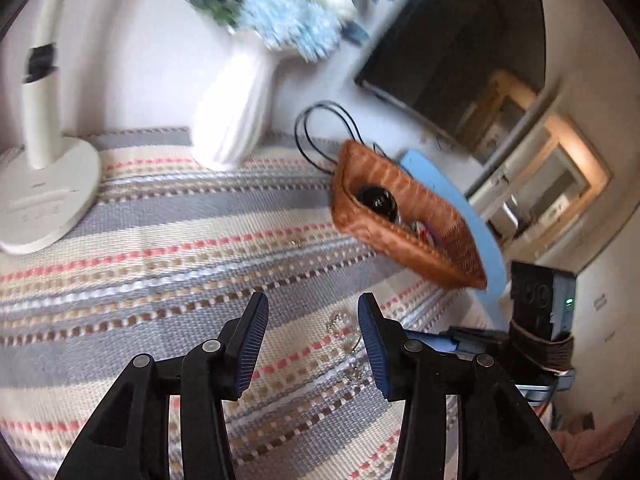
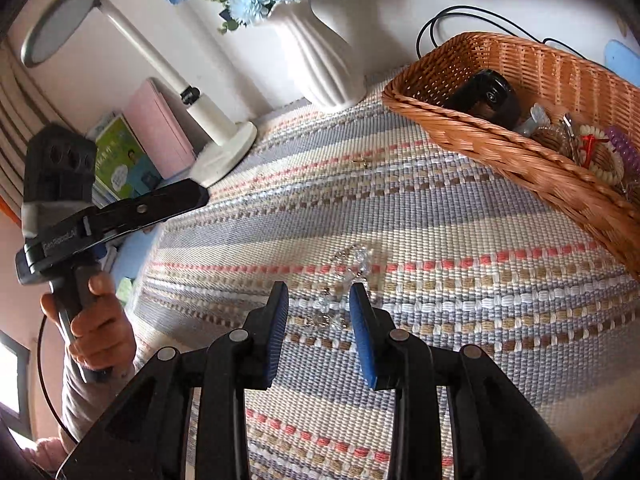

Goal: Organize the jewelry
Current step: 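Move both open tools back over the clear bead bracelets on the cloth, then grasp the small metal charm with the left tool while the right tool grasps the clear bead bracelet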

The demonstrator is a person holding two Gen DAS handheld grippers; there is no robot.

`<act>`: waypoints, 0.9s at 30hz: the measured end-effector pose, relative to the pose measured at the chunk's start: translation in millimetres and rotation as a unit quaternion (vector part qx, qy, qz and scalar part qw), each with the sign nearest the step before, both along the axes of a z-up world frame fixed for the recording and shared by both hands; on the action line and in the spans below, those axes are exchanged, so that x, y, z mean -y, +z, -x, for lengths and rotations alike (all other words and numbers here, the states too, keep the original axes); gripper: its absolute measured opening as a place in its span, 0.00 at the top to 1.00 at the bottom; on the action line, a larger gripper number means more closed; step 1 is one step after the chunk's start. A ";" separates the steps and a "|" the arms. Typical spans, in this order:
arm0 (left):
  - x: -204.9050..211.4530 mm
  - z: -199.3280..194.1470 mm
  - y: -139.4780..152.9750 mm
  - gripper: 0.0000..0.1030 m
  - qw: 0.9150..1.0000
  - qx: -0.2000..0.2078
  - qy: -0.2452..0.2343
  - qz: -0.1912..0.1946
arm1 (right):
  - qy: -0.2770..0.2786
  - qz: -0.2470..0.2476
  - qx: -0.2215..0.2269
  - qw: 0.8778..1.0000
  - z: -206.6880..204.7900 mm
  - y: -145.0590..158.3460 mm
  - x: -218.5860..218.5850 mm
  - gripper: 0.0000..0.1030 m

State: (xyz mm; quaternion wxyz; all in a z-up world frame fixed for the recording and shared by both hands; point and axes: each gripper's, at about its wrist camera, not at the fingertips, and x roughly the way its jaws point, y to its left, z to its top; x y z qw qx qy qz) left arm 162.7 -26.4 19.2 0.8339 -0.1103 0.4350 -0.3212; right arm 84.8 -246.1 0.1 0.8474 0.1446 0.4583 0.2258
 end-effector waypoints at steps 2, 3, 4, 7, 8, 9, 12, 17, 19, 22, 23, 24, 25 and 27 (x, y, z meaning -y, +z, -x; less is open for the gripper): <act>12.9 -6.4 -5.7 0.53 0.999 0.001 -0.007 -0.032 | 0.002 0.017 0.004 1.000 -0.6 -1.1 -3.4 0.67; 16.7 -7.1 -8.3 0.53 0.999 0.005 -0.010 -0.049 | 0.004 0.027 0.007 1.000 -0.3 -1.3 -5.1 0.67; 25.1 -10.0 -10.7 0.53 0.997 0.010 -0.012 -0.071 | 0.005 0.031 0.008 0.999 -2.5 -1.7 -4.8 0.67; 53.4 -21.1 -21.4 0.53 0.989 0.032 -0.028 -0.143 | 0.009 0.043 0.012 0.999 -3.2 -2.7 -2.2 0.67; 59.9 -24.5 -25.0 0.53 0.987 0.034 -0.035 -0.156 | 0.011 0.045 0.012 0.999 -3.9 -3.6 -1.9 0.67; 65.6 -28.1 -28.9 0.53 0.985 0.033 -0.044 -0.165 | 0.014 0.047 0.012 0.999 -4.5 -5.1 -1.7 0.67; 83.2 -43.8 -41.2 0.53 0.979 0.031 -0.057 -0.196 | 0.018 0.060 0.009 0.998 -9.6 -11.6 -5.4 0.67; 100.7 -72.5 -51.4 0.53 0.975 0.036 -0.051 -0.212 | 0.022 0.064 -0.002 0.998 -16.1 -22.4 -8.5 0.66; 106.6 -80.7 -57.7 0.53 0.975 0.036 -0.054 -0.213 | 0.024 0.059 -0.005 0.998 -18.2 -24.5 -9.1 0.66; 112.5 -81.7 -59.4 0.54 0.972 0.052 -0.056 -0.221 | 0.028 0.057 -0.009 0.998 -21.7 -27.5 -10.7 0.66; 114.7 -82.2 -59.8 0.54 0.972 0.055 -0.058 -0.223 | 0.028 0.057 -0.009 0.998 -23.4 -27.8 -11.3 0.66; 115.7 -82.5 -60.0 0.59 0.971 0.056 -0.059 -0.223 | 0.029 0.058 -0.009 0.998 -24.8 -27.8 -12.1 0.66; 117.3 -83.4 -61.0 0.63 0.971 0.058 -0.057 -0.226 | 0.029 0.059 -0.008 0.998 -26.6 -27.8 -13.4 0.66; 118.7 -85.5 -60.8 0.72 0.973 0.056 -0.058 -0.217 | 0.026 0.061 -0.009 0.998 -30.9 -28.3 -15.7 0.66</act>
